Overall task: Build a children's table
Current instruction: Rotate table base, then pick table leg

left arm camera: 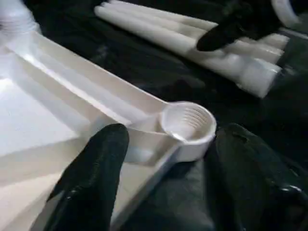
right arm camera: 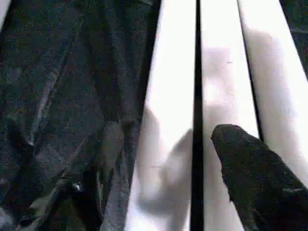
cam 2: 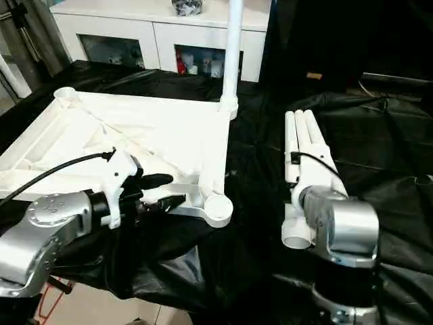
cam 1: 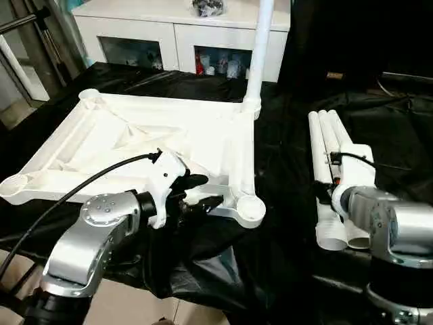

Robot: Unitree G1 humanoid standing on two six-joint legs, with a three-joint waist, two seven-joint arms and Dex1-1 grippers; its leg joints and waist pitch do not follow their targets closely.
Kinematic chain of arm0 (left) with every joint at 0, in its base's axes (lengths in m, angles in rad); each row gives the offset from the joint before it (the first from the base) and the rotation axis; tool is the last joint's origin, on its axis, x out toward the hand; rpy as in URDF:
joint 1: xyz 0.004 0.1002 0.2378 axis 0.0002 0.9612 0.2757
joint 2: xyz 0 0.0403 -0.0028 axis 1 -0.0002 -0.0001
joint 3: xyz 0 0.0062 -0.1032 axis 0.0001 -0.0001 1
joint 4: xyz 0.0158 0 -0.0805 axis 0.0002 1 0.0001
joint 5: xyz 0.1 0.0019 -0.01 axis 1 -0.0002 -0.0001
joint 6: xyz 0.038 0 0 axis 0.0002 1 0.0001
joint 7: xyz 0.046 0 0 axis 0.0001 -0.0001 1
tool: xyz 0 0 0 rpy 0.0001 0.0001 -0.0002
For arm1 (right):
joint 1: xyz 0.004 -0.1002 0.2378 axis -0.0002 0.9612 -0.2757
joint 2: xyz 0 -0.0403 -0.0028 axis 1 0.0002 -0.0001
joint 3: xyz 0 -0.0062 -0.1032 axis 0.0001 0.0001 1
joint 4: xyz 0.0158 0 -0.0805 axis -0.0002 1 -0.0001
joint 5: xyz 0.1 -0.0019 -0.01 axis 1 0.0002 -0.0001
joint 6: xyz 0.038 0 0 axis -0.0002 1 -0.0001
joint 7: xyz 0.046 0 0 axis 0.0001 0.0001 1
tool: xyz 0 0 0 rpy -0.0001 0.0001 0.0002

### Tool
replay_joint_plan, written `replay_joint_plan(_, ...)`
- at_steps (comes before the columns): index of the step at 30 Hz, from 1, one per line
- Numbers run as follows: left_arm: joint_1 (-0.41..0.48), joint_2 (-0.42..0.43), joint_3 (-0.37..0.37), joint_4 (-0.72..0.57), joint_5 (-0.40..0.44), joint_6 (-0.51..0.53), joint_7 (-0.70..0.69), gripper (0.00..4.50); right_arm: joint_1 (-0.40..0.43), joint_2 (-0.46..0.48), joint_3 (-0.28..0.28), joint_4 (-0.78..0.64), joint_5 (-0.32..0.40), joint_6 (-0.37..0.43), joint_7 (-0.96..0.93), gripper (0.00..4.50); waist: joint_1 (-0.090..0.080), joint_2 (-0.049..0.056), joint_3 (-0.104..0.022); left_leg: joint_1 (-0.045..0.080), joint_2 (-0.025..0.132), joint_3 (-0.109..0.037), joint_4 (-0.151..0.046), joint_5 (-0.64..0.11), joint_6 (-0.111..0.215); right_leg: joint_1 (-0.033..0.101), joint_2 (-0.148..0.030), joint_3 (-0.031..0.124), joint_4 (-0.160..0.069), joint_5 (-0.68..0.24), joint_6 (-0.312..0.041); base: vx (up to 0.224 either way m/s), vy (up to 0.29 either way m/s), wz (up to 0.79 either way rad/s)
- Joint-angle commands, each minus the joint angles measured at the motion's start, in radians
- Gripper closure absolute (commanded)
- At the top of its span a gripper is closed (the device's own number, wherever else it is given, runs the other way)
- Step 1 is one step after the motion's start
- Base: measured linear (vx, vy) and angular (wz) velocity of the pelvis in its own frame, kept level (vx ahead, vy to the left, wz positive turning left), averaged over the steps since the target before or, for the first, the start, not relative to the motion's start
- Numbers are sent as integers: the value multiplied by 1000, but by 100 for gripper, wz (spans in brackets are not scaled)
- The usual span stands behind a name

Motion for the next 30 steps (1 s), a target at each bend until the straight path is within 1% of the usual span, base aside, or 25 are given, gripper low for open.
replay_joint_plan(1,8,30,-7,-24,-21,26,-39,78,0,3,-13,-1,10,29,13,114,8,-11,-68,-2,4,-1,-59,-56,-27,56,-61,55,-71,-187,-83,0,0,0)
replay_joint_plan(3,14,49,-7,-30,-35,39,-59,78,3,2,-12,1,16,49,19,114,7,-11,-66,-1,4,-1,-60,-68,-31,55,-59,55,-72,-206,-83,0,0,0)
replay_joint_plan(7,17,85,-13,-39,-58,60,-77,78,10,-13,4,7,30,88,29,114,8,-11,-65,1,5,-1,-61,-79,-38,54,-59,55,-71,-216,-87,0,0,0)
replay_joint_plan(8,18,89,-14,-39,-59,60,-79,78,12,-13,3,6,35,93,34,114,8,-16,-64,1,5,0,-60,-92,-37,54,-60,56,-74,-233,-82,0,0,0)
replay_joint_plan(11,21,93,-17,-41,-62,54,-78,78,15,-7,-4,4,40,104,39,114,10,-14,-64,2,6,-1,-61,-95,-37,52,-61,56,-76,-261,-74,0,0,0)
replay_joint_plan(12,24,97,-19,-44,-66,53,-75,78,17,-4,-3,9,42,115,44,114,11,-16,-64,1,5,0,-61,-95,-38,53,-61,56,-76,-266,-70,0,0,0)
replay_joint_plan(13,24,98,-19,-44,-66,53,-74,78,18,-3,-3,10,43,117,46,114,11,-16,-64,1,5,-1,-61,-96,-40,53,-60,56,-76,-269,-67,0,0,0)
replay_joint_plan(14,24,98,-19,-44,-66,53,-74,78,18,-3,-3,11,44,118,47,114,11,-18,-64,1,5,-1,-61,-94,-41,53,-60,56,-76,-267,-67,0,0,0)
replay_joint_plan(15,25,104,-22,-46,-72,55,-69,78,20,-6,4,15,52,128,53,114,11,-17,-64,2,5,-1,-61,-97,-41,51,-60,56,-76,-268,-66,0,0,0)
replay_joint_plan(17,26,104,-23,-45,-68,44,-64,78,24,-8,10,16,55,131,55,114,13,-19,-64,1,5,-1,-62,-96,-41,52,-61,56,-76,-267,-65,0,0,0)
replay_joint_plan(18,27,105,-25,-42,-60,33,-58,71,27,-6,11,16,59,133,57,141,13,-20,-65,1,5,-1,-61,-94,-41,52,-61,56,-76,-265,-64,0,0,0)
replay_joint_plan(21,32,106,-25,-42,-55,26,-56,71,35,-3,20,19,67,140,62,151,17,-20,-66,2,7,-2,-62,-99,-46,52,-61,56,-75,-255,-61,0,0,0)
replay_joint_plan(22,34,106,-26,-43,-57,25,-56,71,37,3,18,24,70,143,67,161,17,-23,-67,3,7,-2,-62,-99,-46,52,-61,55,-75,-253,-61,0,0,0)
replay_joint_plan(23,34,106,-26,-43,-57,25,-56,71,37,3,18,24,70,143,67,161,18,-22,-66,3,7,-2,-63,-104,-47,51,-61,56,-75,-258,-63,0,0,0)
replay_joint_plan(24,34,108,-27,-44,-57,23,-57,71,45,4,20,36,72,140,71,182,18,-23,-66,3,7,-2,-63,-108,-47,50,-61,55,-76,-264,-62,0,0,0)
replay_joint_plan(27,36,111,-28,-46,-60,21,-55,71,57,5,20,46,75,141,76,204,21,-23,-67,4,7,-2,-63,-111,-50,50,-61,56,-76,-267,-59,0,0,0)
replay_joint_plan(28,37,111,-28,-47,-62,21,-55,71,60,6,19,48,76,142,78,204,23,-22,-67,5,8,-2,-63,-113,-52,49,-61,56,-76,-261,-58,0,0,0)
replay_joint_plan(30,36,111,-29,-44,-62,15,-51,71,66,7,21,56,80,136,81,231,25,-23,-69,4,8,-3,-64,-109,-54,51,-61,56,-74,-245,-59,0,0,0)
